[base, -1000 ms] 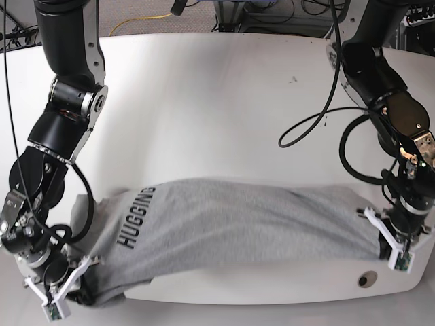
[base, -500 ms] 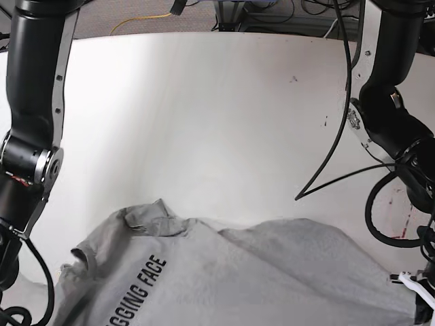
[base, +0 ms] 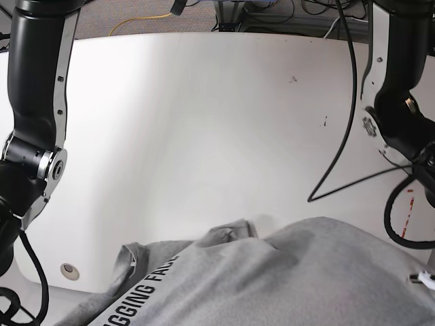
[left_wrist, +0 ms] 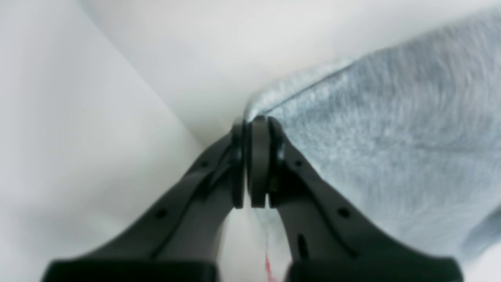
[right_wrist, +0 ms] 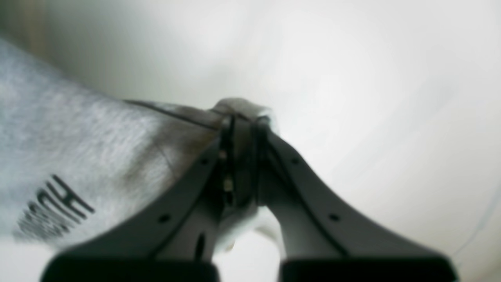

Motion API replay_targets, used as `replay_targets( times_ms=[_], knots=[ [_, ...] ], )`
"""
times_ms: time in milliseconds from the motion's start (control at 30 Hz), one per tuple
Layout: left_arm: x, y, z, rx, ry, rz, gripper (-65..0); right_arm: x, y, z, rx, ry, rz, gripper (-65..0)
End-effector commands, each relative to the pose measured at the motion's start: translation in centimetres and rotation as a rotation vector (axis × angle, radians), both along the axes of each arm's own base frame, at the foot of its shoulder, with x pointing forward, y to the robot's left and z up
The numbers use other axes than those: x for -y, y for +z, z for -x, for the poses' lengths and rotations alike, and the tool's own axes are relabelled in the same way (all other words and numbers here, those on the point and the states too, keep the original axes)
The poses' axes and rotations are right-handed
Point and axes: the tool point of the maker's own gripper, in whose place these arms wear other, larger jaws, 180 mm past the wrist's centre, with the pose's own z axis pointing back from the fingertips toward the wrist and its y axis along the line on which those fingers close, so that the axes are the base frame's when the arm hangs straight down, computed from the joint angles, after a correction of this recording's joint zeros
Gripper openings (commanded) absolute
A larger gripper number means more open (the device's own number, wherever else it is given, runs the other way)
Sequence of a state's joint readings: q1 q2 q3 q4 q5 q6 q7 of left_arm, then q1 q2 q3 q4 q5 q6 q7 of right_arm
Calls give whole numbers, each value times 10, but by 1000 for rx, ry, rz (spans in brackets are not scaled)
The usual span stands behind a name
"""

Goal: Fold the T-shirt properly
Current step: 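Swing the held shirt up and lay it down, pulling grippers apart, then drag the shirt edge with both grippers to spread it flat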

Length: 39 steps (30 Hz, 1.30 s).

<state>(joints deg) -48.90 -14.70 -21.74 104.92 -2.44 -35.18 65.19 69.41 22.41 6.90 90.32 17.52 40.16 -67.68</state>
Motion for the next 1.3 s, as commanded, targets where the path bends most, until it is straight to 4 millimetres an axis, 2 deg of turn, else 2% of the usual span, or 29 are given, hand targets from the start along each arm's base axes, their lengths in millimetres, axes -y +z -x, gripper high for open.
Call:
replay_targets(
  times_ms=[0, 167, 267, 367, 433, 500, 700, 933, 1267],
  knots=[
    [1, 4, 11, 36, 4, -36, -650, 8, -15, 8, -6, -36, 13, -650],
    [7, -77, 18, -149, -24, -68, -650, 4, -81, 15, -96, -34, 19, -650],
    [2, -128, 31, -256, -18, -32, -650, 1, -116, 26, -131, -34, -10, -650],
    [-7, -166, 47, -333, 10, 14, -650, 1, -150, 39, -178, -43, -20, -650],
    [-12, -182, 56, -372, 23, 21, -650, -2, -170, 45, -212, -40, -29, -650],
    [-14, -207, 68, -437, 30, 25, -650, -4, -199, 55, -264, -41, -40, -650],
    [-14, -261, 101, -587, 32, 24, -650, -3, -263, 84, -388, -68, -110, -650],
    [-9, -304, 135, -696, 12, 28, -650, 7, -329, 128, -540, -132, -180, -650],
    [-11, -344, 176, -830, 13, 26, -650, 5, -383, 188, -678, -83, -355, -650]
  ],
)
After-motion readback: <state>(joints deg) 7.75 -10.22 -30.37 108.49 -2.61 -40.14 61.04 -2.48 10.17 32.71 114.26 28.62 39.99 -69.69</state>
